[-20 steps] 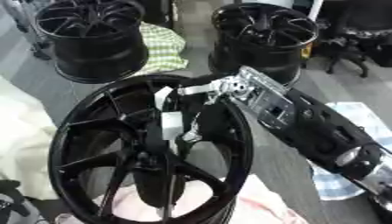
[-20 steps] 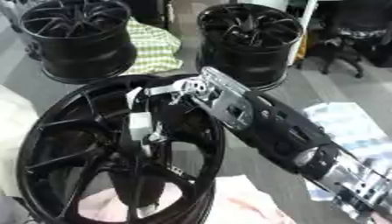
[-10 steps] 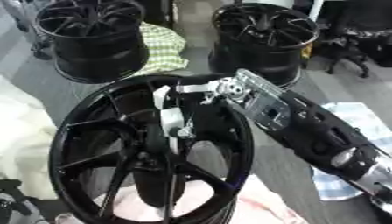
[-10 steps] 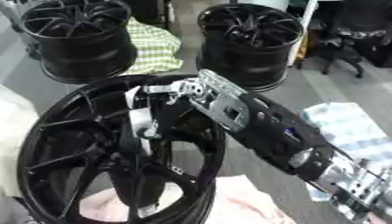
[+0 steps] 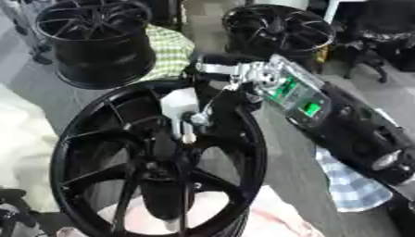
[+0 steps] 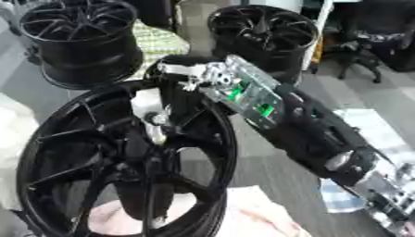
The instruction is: Pull the pin out of the wheel hub.
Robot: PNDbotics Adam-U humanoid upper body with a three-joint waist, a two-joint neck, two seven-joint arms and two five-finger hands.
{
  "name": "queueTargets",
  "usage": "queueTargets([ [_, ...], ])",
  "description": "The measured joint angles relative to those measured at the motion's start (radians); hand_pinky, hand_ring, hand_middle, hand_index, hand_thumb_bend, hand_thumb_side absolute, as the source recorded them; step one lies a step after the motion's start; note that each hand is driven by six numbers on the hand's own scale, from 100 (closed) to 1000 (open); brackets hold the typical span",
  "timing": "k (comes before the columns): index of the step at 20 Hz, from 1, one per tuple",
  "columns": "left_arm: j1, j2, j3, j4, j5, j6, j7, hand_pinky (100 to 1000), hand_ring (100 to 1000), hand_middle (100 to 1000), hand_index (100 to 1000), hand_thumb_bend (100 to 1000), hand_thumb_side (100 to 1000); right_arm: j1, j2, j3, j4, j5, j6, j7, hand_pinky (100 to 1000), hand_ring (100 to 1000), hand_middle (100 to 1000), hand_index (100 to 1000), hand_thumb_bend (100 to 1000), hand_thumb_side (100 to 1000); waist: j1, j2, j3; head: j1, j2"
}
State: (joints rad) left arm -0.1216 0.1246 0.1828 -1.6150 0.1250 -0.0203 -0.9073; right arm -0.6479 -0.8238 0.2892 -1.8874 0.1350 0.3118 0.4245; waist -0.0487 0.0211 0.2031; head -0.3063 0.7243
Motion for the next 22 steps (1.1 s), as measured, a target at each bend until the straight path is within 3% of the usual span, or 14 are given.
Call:
queueTargets([
  [2,0.004,0.001,0.010,0.000,-0.003,0.000,0.000,571,243,543,767,100,878,0.089,-0.082,-0.093,-0.056,-0.072,-0.003,-0.096,658,583,451,562,267,323,-0.005,-0.001,-0.024,0.018,0.003],
  [4,0.009,0.007,0.023,0.000,-0.005,0.000,0.000,571,247,543,767,100,879,0.238,-0.141,-0.191,-0.082,-0.129,-0.026,-0.227,665,592,482,600,290,325,-0.006,-0.001,-0.047,0.036,0.004],
  [6,0.011,0.009,0.037,0.000,-0.007,0.000,0.000,571,243,543,767,100,880,0.421,-0.156,-0.278,-0.091,-0.147,-0.043,-0.378,678,614,527,653,334,296,-0.007,-0.001,-0.062,0.049,0.003],
  [8,0.017,0.010,0.049,0.000,-0.009,0.000,0.000,571,236,543,767,100,883,0.606,-0.121,-0.347,-0.091,-0.129,-0.035,-0.532,691,648,600,728,402,245,-0.010,-0.001,-0.073,0.059,0.003],
  [9,0.019,0.012,0.054,0.000,-0.011,-0.001,0.000,571,229,543,767,100,884,0.686,-0.083,-0.372,-0.080,-0.112,-0.022,-0.603,730,726,736,857,508,252,-0.012,0.001,-0.077,0.062,0.003],
  [11,0.022,0.017,0.062,0.000,-0.014,-0.003,0.000,571,229,543,767,100,884,0.810,0.019,-0.408,-0.029,-0.077,0.007,-0.715,792,814,866,958,613,283,-0.014,0.005,-0.080,0.064,0.002],
  [13,0.025,0.018,0.067,0.000,-0.018,-0.007,0.001,571,222,543,767,100,883,0.885,0.138,-0.432,0.052,-0.048,0.028,-0.782,825,866,924,988,642,288,-0.013,0.007,-0.081,0.065,0.002],
  [18,0.025,0.018,0.077,0.000,-0.020,-0.017,0.001,571,214,543,767,100,882,0.920,0.425,-0.492,0.250,-0.027,0.023,-0.920,792,826,882,961,608,294,0.001,0.013,-0.086,0.070,0.002],
  [22,0.026,0.017,0.087,0.000,-0.020,-0.024,0.002,570,214,543,767,100,884,0.894,0.559,-0.487,0.290,-0.008,-0.032,-1.028,760,781,823,925,558,277,0.003,0.015,-0.088,0.074,0.003],
])
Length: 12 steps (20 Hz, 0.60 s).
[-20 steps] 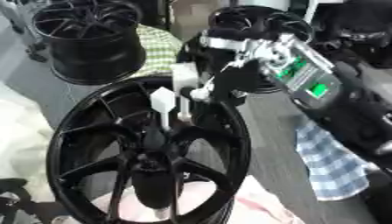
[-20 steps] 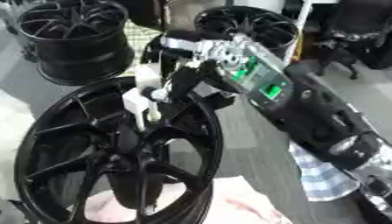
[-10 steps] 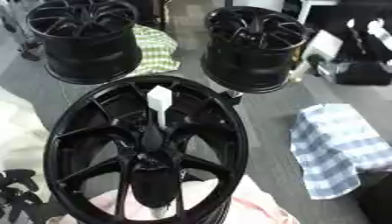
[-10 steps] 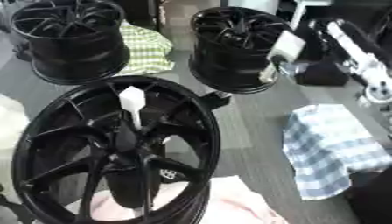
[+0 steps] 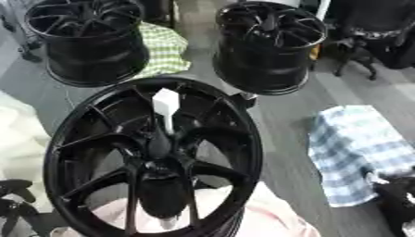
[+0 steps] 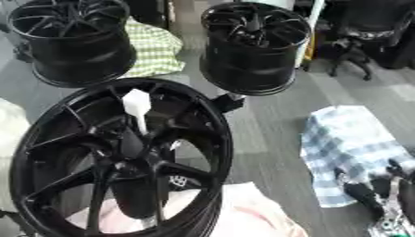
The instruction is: Pull the pin out of the wheel hub.
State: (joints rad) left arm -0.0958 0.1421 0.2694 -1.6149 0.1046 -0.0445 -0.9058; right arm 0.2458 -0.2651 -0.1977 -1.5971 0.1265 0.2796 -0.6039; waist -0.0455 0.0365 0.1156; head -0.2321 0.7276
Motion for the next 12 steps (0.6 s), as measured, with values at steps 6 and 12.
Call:
queueTargets([
  [6,0.000,0.000,0.000,0.007,-0.006,-0.008,-0.001,571,202,543,767,100,887,-0.062,0.082,0.121,-0.072,0.010,-0.147,-0.038,727,742,759,885,495,254,0.001,0.000,0.004,0.002,0.000],
  [12,0.000,-0.001,0.000,0.018,-0.010,-0.017,-0.001,571,192,543,767,100,886,-0.140,0.103,0.226,-0.037,-0.004,-0.259,0.042,718,713,723,859,482,225,0.008,0.000,0.007,0.000,-0.001],
])
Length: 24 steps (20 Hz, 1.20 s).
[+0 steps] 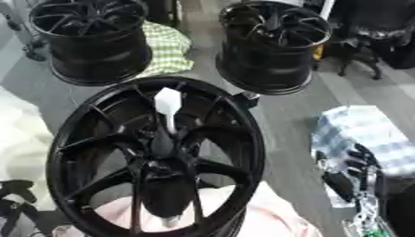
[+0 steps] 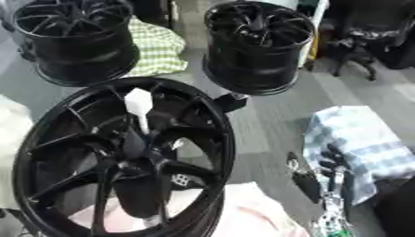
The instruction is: Pull the pin out of the wheel hub.
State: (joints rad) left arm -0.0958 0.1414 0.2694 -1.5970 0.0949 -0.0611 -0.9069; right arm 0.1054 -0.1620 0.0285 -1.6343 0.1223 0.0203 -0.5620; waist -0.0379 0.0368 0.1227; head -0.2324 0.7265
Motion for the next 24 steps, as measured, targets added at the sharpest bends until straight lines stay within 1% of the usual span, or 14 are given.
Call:
queueTargets([
  [3,0.000,0.000,0.000,0.001,-0.002,-0.006,-0.001,571,191,543,767,100,881,-0.009,0.005,0.021,0.044,-0.002,-0.024,0.023,715,707,715,852,479,216,0.003,0.000,-0.001,-0.002,0.000],
  [5,0.000,0.000,0.000,0.001,-0.002,-0.010,0.000,571,177,543,767,100,883,-0.009,0.009,0.027,0.067,-0.004,-0.035,0.028,711,696,704,843,475,205,0.005,0.001,-0.008,-0.002,-0.001],
  [9,0.003,0.000,0.000,0.001,-0.003,-0.018,0.000,571,181,543,767,100,878,-0.008,0.017,0.028,0.092,-0.012,-0.053,0.022,712,696,703,841,475,207,0.008,0.002,-0.011,0.004,-0.001],
  [12,0.003,0.000,-0.001,0.001,-0.003,-0.024,-0.001,571,170,543,767,100,882,-0.008,0.017,0.032,0.097,-0.015,-0.061,0.024,712,695,702,839,475,203,0.010,0.004,-0.016,0.007,-0.001],
  [21,0.005,0.000,-0.001,0.002,-0.003,-0.027,0.001,572,187,544,767,100,879,-0.007,0.026,0.034,0.097,-0.020,-0.069,0.030,713,694,700,831,473,207,0.010,0.004,-0.015,0.011,-0.004],
  [24,0.005,0.000,-0.001,0.002,-0.003,-0.027,0.001,572,174,544,767,100,882,-0.007,0.026,0.034,0.096,-0.020,-0.071,0.033,712,692,699,829,473,204,0.010,0.004,-0.015,0.011,-0.004],
])
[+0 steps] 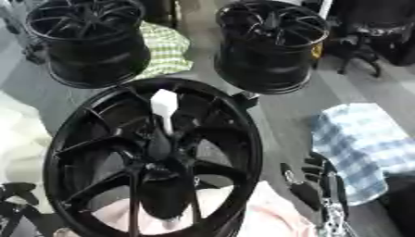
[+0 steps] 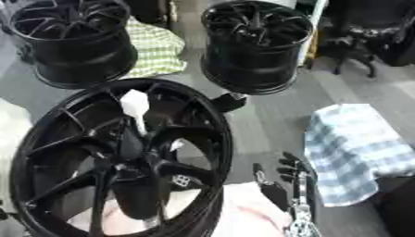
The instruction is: Pull the pin out of the wheel hub.
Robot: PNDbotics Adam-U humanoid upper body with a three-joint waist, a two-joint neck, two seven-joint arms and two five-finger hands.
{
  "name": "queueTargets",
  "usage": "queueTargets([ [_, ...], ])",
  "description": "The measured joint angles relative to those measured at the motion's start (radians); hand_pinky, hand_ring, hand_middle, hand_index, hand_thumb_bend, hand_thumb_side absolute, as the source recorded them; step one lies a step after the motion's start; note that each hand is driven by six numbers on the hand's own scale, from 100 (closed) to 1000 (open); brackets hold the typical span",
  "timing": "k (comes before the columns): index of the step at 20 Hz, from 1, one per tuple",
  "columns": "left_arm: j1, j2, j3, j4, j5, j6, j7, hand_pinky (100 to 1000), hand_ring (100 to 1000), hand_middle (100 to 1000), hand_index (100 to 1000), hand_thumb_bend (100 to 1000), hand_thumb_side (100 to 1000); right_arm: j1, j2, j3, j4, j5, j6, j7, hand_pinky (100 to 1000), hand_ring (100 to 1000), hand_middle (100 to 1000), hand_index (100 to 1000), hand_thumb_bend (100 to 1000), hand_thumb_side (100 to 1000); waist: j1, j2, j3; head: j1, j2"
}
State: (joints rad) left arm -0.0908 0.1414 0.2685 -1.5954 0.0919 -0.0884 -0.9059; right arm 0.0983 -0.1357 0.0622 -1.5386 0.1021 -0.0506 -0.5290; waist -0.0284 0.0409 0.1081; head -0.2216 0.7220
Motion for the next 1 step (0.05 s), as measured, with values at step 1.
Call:
queueTargets([
  [1,0.000,0.000,0.000,0.000,0.000,0.000,0.000,572,181,544,767,100,882,0.000,0.000,0.000,0.000,0.000,0.000,0.000,712,693,699,828,473,204,0.000,0.000,0.000,0.000,0.000],
])
